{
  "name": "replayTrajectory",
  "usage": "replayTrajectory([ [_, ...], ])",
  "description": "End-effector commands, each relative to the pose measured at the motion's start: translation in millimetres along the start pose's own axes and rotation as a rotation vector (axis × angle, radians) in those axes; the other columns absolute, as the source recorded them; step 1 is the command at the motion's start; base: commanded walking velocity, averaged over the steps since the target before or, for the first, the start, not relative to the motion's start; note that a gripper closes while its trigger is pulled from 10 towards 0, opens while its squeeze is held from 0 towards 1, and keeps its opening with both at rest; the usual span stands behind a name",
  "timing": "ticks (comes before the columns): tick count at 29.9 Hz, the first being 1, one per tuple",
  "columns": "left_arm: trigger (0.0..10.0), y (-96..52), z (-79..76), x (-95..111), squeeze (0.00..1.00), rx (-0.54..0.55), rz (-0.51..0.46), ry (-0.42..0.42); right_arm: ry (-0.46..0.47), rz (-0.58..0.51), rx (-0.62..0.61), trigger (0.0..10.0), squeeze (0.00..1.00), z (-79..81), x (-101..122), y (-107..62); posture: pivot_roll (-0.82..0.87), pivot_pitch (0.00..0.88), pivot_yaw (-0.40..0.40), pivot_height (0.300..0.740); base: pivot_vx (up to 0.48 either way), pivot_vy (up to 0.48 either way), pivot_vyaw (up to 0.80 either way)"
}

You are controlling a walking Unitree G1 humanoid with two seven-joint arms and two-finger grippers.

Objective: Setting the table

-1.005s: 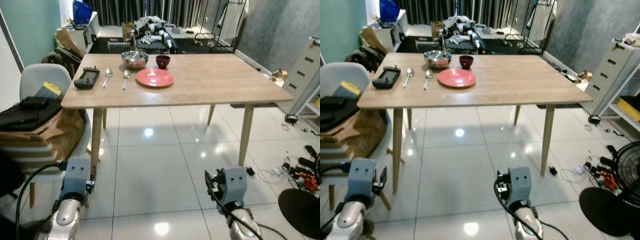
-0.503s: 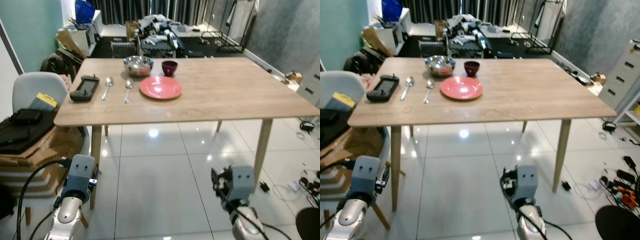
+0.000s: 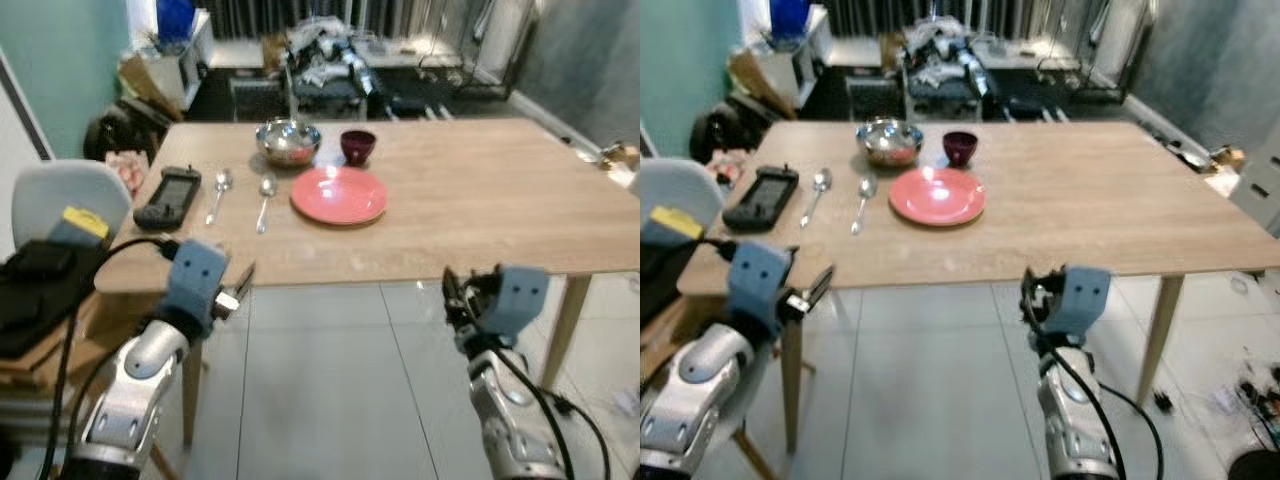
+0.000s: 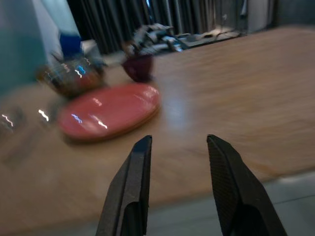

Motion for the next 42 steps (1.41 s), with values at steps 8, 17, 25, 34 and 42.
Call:
replayTrajectory([
  [8,10.0,4.6,-5.6,-7.6,0.0,-0.072,0.076,-0.018,0.112,0.066,-0.019,10.0,0.0,-1.2,-7.0,-7.5,0.12,0.075,0.072,0.74,0.48,0.0,0.0],
  [17,10.0,7.3,-0.4,-4.4,0.0,-0.078,0.08,-0.01,0.096,0.074,0.0,10.0,0.0,1.3,-4.6,-8.1,0.12,0.082,0.071,0.74,0.48,0.0,0.0],
  [25,10.0,8.6,-3.2,-6.5,0.0,-0.098,0.091,0.005,-0.022,0.103,0.133,10.0,0.0,14.2,-8.8,-13.5,0.12,0.089,0.074,0.74,0.48,0.0,0.0],
  [34,10.0,8.2,-10.2,-10.7,0.0,-0.141,0.113,-0.018,-0.155,0.099,0.001,10.0,0.0,-6.9,-3.8,-4.6,0.12,0.089,0.067,0.74,0.397,0.0,0.0],
  [42,10.0,-0.9,-23.7,-8.3,0.0,-0.263,0.116,0.125,-0.33,0.197,-0.127,10.0,0.0,-37.2,-14.1,-2.6,0.12,0.087,0.06,0.74,0.0,0.0,0.0],
])
Point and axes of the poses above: a point about 5 cm out from each wrist's last joint towards the gripper, its own y axis pointing out of the wrist towards the gripper, its own x axis along the axis of the wrist's last joint, z = x × y, the point moved 3 cm from there along y, pointing out of the wrist towards the gripper, and after that the axes turned 12 degrees about -y, right-handed, at the moved point
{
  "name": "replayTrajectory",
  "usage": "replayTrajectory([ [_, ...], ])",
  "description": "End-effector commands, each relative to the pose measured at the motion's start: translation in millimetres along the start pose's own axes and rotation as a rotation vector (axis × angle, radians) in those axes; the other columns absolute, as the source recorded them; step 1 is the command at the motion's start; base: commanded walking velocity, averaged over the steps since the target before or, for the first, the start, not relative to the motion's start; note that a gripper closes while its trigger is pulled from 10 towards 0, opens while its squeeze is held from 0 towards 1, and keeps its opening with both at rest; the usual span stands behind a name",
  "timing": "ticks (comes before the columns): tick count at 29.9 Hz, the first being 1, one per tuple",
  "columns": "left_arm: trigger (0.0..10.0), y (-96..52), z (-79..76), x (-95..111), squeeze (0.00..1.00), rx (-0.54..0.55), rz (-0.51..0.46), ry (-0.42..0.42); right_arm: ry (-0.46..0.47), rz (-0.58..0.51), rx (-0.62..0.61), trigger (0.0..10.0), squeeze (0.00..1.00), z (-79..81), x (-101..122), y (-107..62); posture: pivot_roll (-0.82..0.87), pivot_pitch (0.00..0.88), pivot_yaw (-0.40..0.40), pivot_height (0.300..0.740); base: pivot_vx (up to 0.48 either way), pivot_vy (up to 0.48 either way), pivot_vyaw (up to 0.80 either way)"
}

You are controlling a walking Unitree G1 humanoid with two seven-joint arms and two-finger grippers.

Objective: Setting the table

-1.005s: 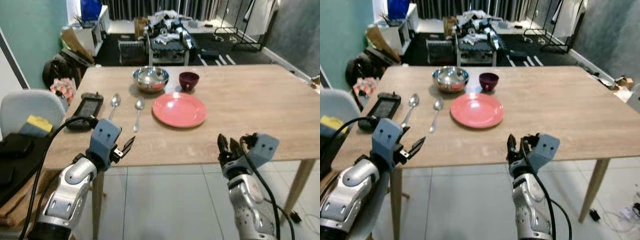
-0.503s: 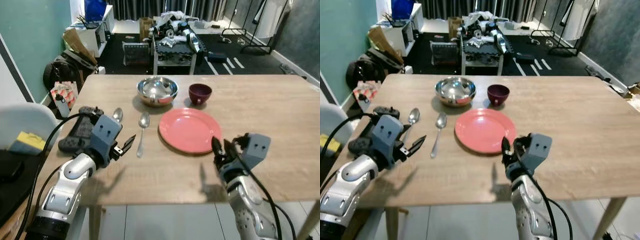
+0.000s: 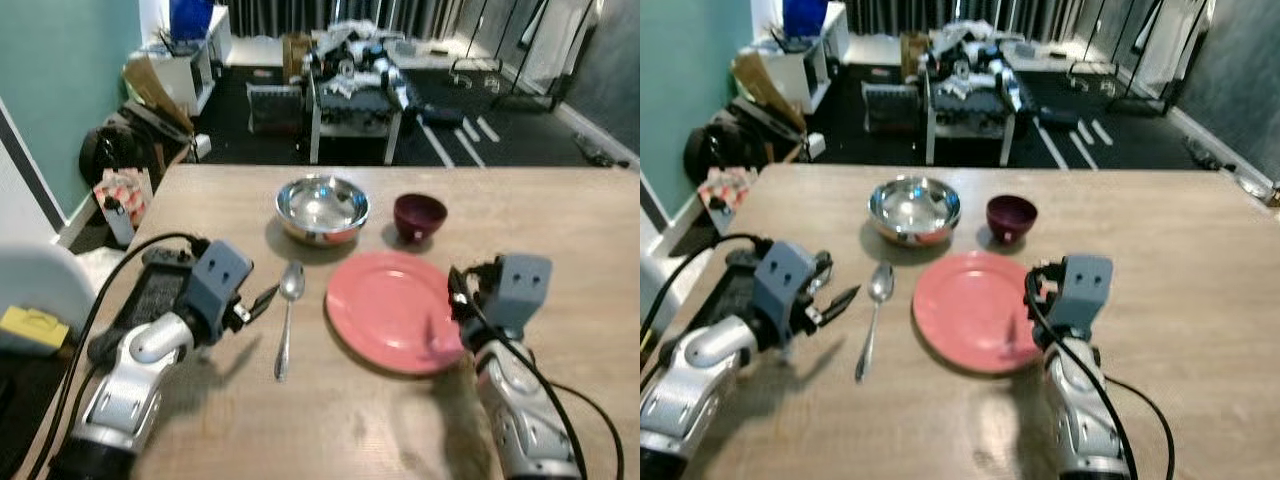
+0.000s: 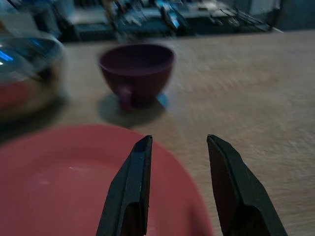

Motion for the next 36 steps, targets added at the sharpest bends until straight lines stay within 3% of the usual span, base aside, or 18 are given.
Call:
replayTrajectory([
  [1,10.0,-2.0,-5.6,-2.7,0.0,-0.027,0.011,0.034,-0.013,0.065,-0.027,10.0,0.0,-5.2,-14.4,-2.2,0.12,0.087,0.06,0.74,0.0,0.0,0.0],
  [6,10.0,0.1,0.4,-1.5,0.0,-0.009,0.007,0.043,-0.021,0.099,-0.07,10.0,0.0,-9.6,-19.0,-0.7,0.13,0.086,0.059,0.74,0.0,0.0,0.0],
  [14,10.0,11.5,4.5,-4.7,0.0,-0.069,-0.005,-0.119,-0.051,0.116,-0.104,10.0,0.0,-15.9,-23.4,-0.8,0.11,0.094,0.054,0.74,0.0,0.0,0.0],
  [17,10.0,22.2,4.4,-8.4,0.0,-0.123,0.012,-0.172,-0.067,0.232,0.03,10.0,0.0,1.5,-46.2,-5.7,0.1,0.111,0.057,0.74,0.0,0.0,0.0],
  [22,10.0,28.0,0.5,-0.6,0.0,-0.168,-0.015,-0.185,-0.042,0.329,0.098,10.0,0.0,15.7,-66.4,-15.4,0.09,0.131,0.055,0.74,0.0,0.0,0.0],
  [25,10.0,36.4,-0.7,-1.1,0.0,-0.194,-0.01,-0.188,0.024,0.3,0.046,10.0,0.0,11.8,-61.1,-14.1,0.08,0.144,0.057,0.74,0.0,0.0,0.0],
  [29,10.0,48.0,-4.7,-4.7,0.0,-0.232,0.011,-0.173,-0.019,0.266,0.069,10.0,0.0,9.4,-52.0,-12.9,0.06,0.151,0.064,0.74,0.0,0.0,0.0],
  [30,10.0,51.4,-5.9,-2.7,0.0,-0.241,0.007,-0.174,-0.077,0.254,0.111,10.0,0.0,10.5,-49.2,-13.9,0.05,0.154,0.067,0.74,0.0,0.0,0.0],
  [31,10.0,51.4,-5.9,-2.7,0.0,-0.241,0.007,-0.174,-0.077,0.254,0.111,10.0,0.0,10.5,-49.2,-13.9,0.05,0.154,0.067,0.74,0.0,0.0,0.0],
  [34,10.0,60.8,-9.1,10.6,0.0,-0.261,-0.029,-0.168,-0.203,0.188,0.327,10.0,0.0,27.4,-39.6,-25.6,0.05,0.165,0.065,0.74,0.0,0.0,0.0],
  [35,10.0,60.8,-9.1,10.6,0.0,-0.261,-0.029,-0.168,-0.203,0.188,0.327,10.0,0.0,27.4,-39.6,-25.6,0.05,0.165,0.065,0.74,0.0,0.0,0.0],
  [36,10.0,63.7,-9.0,14.7,0.0,-0.26,-0.04,-0.173,-0.217,0.168,0.406,10.0,0.0,36.6,-37.5,-32.1,0.05,0.165,0.065,0.74,0.0,0.0,0.0],
])
Point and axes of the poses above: a point about 5 cm out from each wrist's last joint towards the gripper, its own y axis pointing out of the wrist towards the gripper, its own x axis along the axis of the wrist's last joint, z = x × y, the point moved 3 cm from there along y, pointing out of the wrist towards the gripper, and after that the axes turned 12 degrees about -y, right-handed, at the moved point
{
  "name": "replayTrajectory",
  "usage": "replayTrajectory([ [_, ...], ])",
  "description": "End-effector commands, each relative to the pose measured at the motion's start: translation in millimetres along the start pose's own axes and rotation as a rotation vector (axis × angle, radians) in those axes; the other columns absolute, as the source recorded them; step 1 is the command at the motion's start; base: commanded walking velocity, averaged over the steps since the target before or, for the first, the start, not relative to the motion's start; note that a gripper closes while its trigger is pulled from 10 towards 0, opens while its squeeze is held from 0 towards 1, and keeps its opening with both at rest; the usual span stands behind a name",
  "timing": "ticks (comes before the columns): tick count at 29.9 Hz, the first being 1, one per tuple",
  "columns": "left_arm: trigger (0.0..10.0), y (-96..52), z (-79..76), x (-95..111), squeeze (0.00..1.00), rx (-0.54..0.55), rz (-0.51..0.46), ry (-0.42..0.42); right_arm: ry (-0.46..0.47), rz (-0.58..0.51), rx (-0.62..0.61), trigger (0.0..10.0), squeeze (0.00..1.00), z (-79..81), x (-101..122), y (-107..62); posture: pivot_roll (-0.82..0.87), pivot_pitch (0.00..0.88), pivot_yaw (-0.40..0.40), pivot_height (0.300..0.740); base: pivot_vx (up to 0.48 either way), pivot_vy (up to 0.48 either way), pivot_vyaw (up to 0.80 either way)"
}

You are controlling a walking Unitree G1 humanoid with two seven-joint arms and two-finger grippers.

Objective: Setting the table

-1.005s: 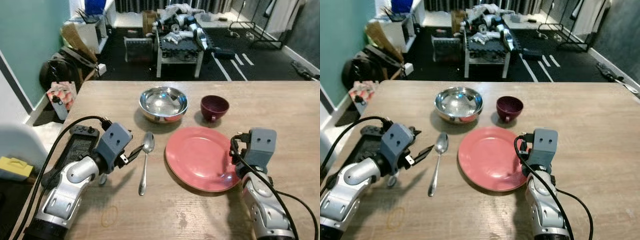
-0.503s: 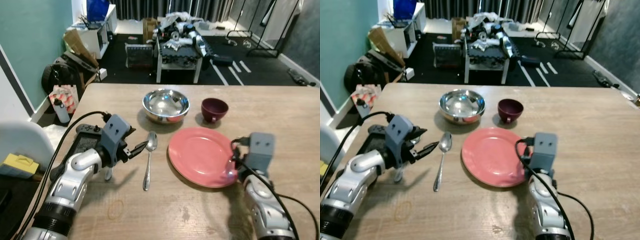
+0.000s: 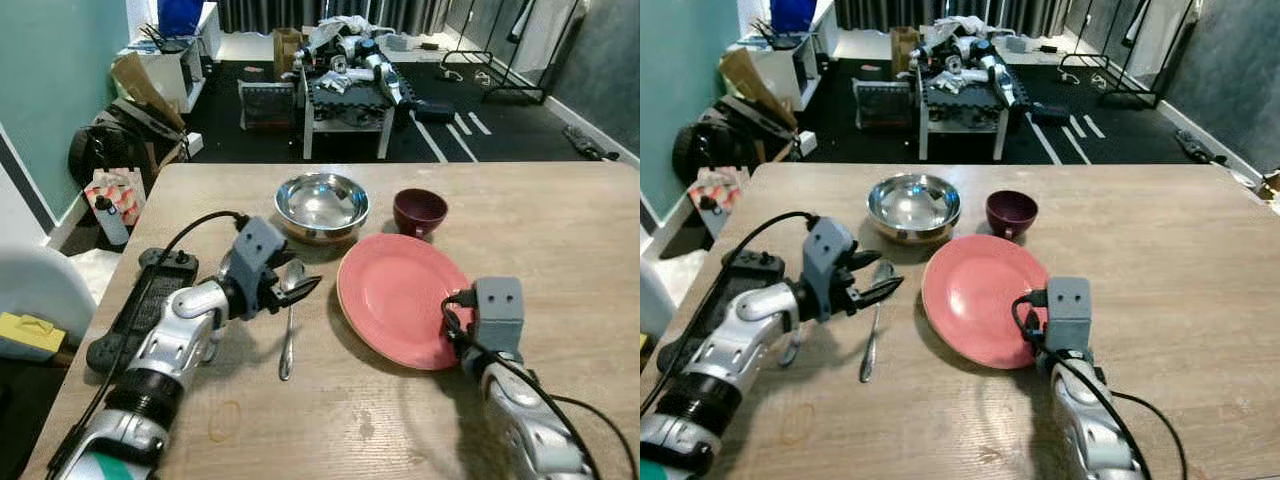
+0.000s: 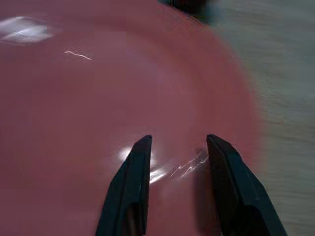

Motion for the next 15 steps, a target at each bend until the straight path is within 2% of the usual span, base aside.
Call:
replayTrajectory([
  [1,10.0,3.6,-1.7,2.5,0.0,-0.012,-0.011,0.0,-0.022,0.016,0.108,10.0,0.0,19.1,-5.3,-4.4,0.05,0.169,0.064,0.74,0.0,0.0,0.0],
  [2,10.0,4.8,-0.6,7.6,0.0,-0.009,-0.034,-0.023,-0.026,0.003,0.167,10.0,0.0,29.7,-4.5,-7.8,0.05,0.17,0.065,0.74,0.0,0.0,0.0],
  [3,10.0,4.8,-0.6,7.6,0.0,-0.009,-0.034,-0.023,-0.026,0.003,0.167,10.0,0.0,29.7,-4.5,-7.8,0.05,0.17,0.065,0.74,0.0,0.0,0.0],
  [4,10.0,5.1,0.7,12.8,0.0,-0.009,-0.06,-0.054,-0.023,0.004,0.204,10.0,0.0,37.9,-5.8,-10.3,0.05,0.171,0.065,0.74,0.0,0.0,0.0],
  [6,10.0,3.3,2.5,18.7,0.0,-0.008,-0.09,-0.082,-0.017,0.011,0.218,10.0,0.0,43.4,-8.4,-11.2,0.06,0.172,0.063,0.74,0.0,0.0,0.0],
  [8,10.0,-2.7,8.9,28.8,0.0,-0.001,-0.158,-0.184,0.009,0.033,0.209,10.0,0.0,48.1,-13.2,-10.9,0.07,0.177,0.06,0.74,0.0,0.0,0.0],
  [10,10.0,-7.8,17.1,27.3,0.0,0.023,-0.167,-0.276,0.015,0.032,0.188,10.0,0.0,47.3,-12.5,-9.7,0.07,0.179,0.057,0.74,0.0,0.0,0.0],
  [11,10.0,-9.2,19.3,21.2,0.0,0.035,-0.137,-0.265,0.012,0.019,0.168,10.0,0.0,44.8,-9.9,-8.4,0.08,0.178,0.054,0.74,0.0,0.0,0.0],
  [13,10.0,-9.9,21.9,2.2,0.0,0.067,-0.03,-0.16,0.038,-0.02,0.14,10.0,0.0,38.8,-0.4,-6.1,0.07,0.177,0.053,0.74,0.0,0.0,0.0],
  [14,10.0,-8.8,22.1,-5.8,0.0,0.076,0.011,-0.124,0.014,-0.028,0.179,10.0,0.0,40.9,3.0,-6.7,0.07,0.172,0.053,0.74,0.0,0.0,0.0],
  [15,10.0,-8.8,22.1,-5.8,0.0,0.076,0.011,-0.124,0.014,-0.028,0.179,10.0,0.0,40.9,3.0,-6.7,0.07,0.172,0.053,0.74,0.0,0.0,0.0],
])
Point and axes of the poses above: a point about 5 cm out from each wrist's last joint towards the gripper, its own y axis pointing out of the wrist towards the gripper, its own x axis along the axis of the wrist's last joint, z = x × y, the point moved 3 cm from there along y, pointing out of the wrist towards the gripper, and after that the axes turned 12 degrees about -y, right-handed, at the moved point
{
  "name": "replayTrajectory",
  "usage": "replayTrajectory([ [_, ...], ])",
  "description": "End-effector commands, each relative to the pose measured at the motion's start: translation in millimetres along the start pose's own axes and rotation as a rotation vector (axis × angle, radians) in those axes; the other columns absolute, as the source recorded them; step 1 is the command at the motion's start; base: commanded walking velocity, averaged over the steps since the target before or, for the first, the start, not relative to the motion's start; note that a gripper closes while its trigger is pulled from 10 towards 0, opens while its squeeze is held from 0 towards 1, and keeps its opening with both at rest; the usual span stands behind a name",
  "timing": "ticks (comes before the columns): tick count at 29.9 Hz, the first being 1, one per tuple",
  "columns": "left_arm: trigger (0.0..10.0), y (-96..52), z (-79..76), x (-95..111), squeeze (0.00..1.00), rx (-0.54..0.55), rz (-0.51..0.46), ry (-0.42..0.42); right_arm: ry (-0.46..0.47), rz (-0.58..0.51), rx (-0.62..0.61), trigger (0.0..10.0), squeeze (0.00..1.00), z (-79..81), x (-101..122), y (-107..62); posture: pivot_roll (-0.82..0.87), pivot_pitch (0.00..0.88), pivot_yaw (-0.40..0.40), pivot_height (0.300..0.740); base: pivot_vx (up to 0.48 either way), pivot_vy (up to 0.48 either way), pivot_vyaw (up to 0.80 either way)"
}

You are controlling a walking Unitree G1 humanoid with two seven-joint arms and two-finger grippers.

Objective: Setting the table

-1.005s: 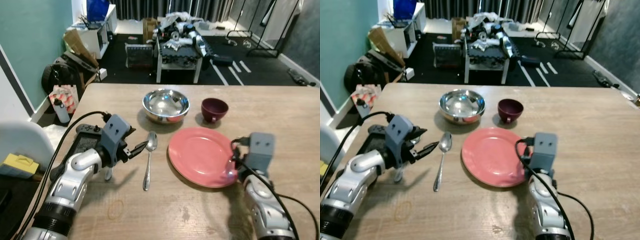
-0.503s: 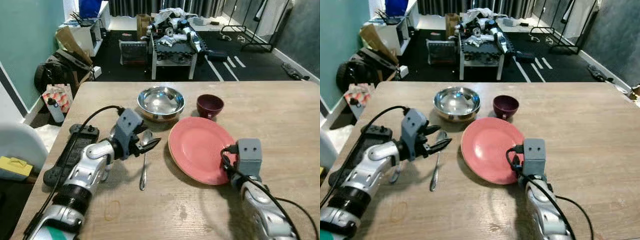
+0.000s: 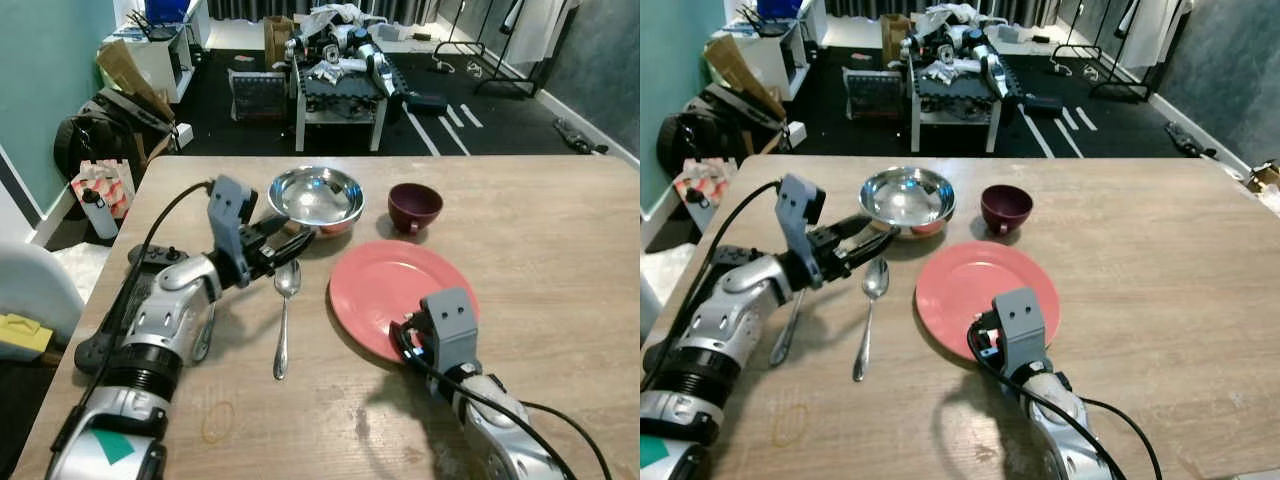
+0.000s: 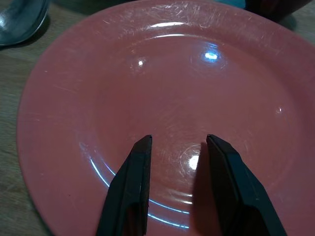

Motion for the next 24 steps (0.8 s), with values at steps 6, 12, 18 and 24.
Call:
replayTrajectory([
  [6,10.0,10.3,-18.4,-28.3,0.0,-0.098,0.14,0.108,-0.087,0.08,0.335,10.0,0.0,42.2,-17.3,-17.6,0.06,0.171,0.054,0.74,0.0,0.0,0.0],
  [12,10.0,12.0,-38.4,-35.0,0.0,-0.221,0.178,0.168,-0.123,0.039,0.588,10.0,0.0,82.2,-13.0,-38.1,0.06,0.17,0.056,0.74,0.0,0.0,0.0],
  [18,10.0,2.2,-46.4,-42.8,0.0,-0.253,0.174,0.152,-0.114,0.012,0.537,10.0,0.0,75.7,-4.9,-29.0,0.07,0.167,0.051,0.74,0.0,0.0,0.0],
  [24,10.0,-11.8,-44.4,-39.3,0.0,-0.159,0.09,0.082,-0.075,-0.015,0.337,10.0,0.0,42.4,6.5,-10.1,0.08,0.165,0.046,0.74,0.0,0.0,0.0],
])
Point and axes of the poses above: a point about 5 cm out from each wrist's last joint towards the gripper, its own y axis pointing out of the wrist towards the gripper, its own x axis along the axis of the wrist's last joint, z = x × y, the point moved 3 cm from there along y, pointing out of the wrist towards the gripper, and after that the axes turned 12 degrees about -y, right-handed, at the moved point
